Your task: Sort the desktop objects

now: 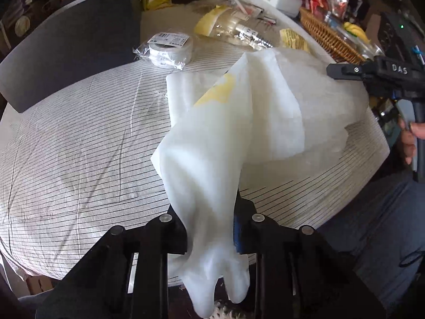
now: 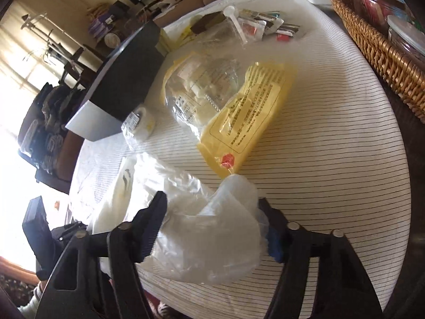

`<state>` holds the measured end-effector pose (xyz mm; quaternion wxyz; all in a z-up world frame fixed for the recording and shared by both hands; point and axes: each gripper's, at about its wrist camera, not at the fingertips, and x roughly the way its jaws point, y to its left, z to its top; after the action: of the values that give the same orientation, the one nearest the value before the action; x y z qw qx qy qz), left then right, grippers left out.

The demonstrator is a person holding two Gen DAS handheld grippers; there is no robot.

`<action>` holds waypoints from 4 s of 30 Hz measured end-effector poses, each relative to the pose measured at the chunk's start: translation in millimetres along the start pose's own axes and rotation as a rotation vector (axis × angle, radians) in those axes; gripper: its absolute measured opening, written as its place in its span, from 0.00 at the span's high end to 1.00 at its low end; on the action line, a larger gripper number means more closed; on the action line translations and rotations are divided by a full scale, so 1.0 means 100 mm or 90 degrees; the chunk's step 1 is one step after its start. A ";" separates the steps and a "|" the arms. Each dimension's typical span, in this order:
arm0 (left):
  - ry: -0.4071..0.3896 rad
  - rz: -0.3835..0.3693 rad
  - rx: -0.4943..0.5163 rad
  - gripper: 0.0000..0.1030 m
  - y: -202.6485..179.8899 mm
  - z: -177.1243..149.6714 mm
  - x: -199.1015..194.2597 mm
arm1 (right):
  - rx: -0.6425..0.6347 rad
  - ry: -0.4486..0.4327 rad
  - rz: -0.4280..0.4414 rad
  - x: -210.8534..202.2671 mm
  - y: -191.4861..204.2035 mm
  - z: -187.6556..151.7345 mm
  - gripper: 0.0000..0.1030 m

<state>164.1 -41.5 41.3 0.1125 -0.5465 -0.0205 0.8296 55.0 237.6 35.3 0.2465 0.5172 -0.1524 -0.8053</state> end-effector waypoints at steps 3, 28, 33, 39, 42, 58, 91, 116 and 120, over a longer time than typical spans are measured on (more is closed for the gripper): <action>0.003 -0.104 -0.065 0.84 0.16 0.17 -0.24 | 0.006 -0.036 0.038 -0.18 0.05 0.01 0.54; 0.139 -0.551 -0.408 0.29 -0.56 0.65 0.32 | 0.143 -0.110 0.089 -0.51 -0.45 -0.21 0.33; 0.015 -0.364 -0.269 0.29 -0.12 0.74 -0.30 | 0.119 -0.127 0.123 -0.68 -0.44 -0.24 0.30; 0.016 -0.316 -0.260 0.29 0.23 0.71 -0.25 | 0.041 -0.100 0.123 -0.68 -0.10 -0.28 0.22; 0.000 -0.250 -0.186 0.29 0.18 0.72 -0.23 | 0.006 -0.075 0.104 -0.67 0.05 -0.36 0.22; 0.027 -0.094 0.054 0.29 -0.24 0.79 0.28 | -0.036 0.041 -0.070 -0.32 0.19 -0.53 0.21; -0.247 -0.181 -0.031 0.96 0.49 2.64 -2.69 | -0.096 -0.158 0.173 -0.67 1.64 1.19 0.61; -0.131 0.110 -0.233 0.80 3.41 2.35 -0.68 | -0.286 0.158 -0.071 2.55 2.77 2.37 0.62; -0.143 0.096 -0.199 0.69 3.24 2.37 -0.83 | -0.338 0.102 -0.120 2.33 2.84 2.32 0.48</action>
<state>-73.7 -353.2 160.3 -0.0388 -0.4611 -0.1205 0.8783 -167.7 -130.5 98.2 0.3084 0.5085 0.1324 -0.7929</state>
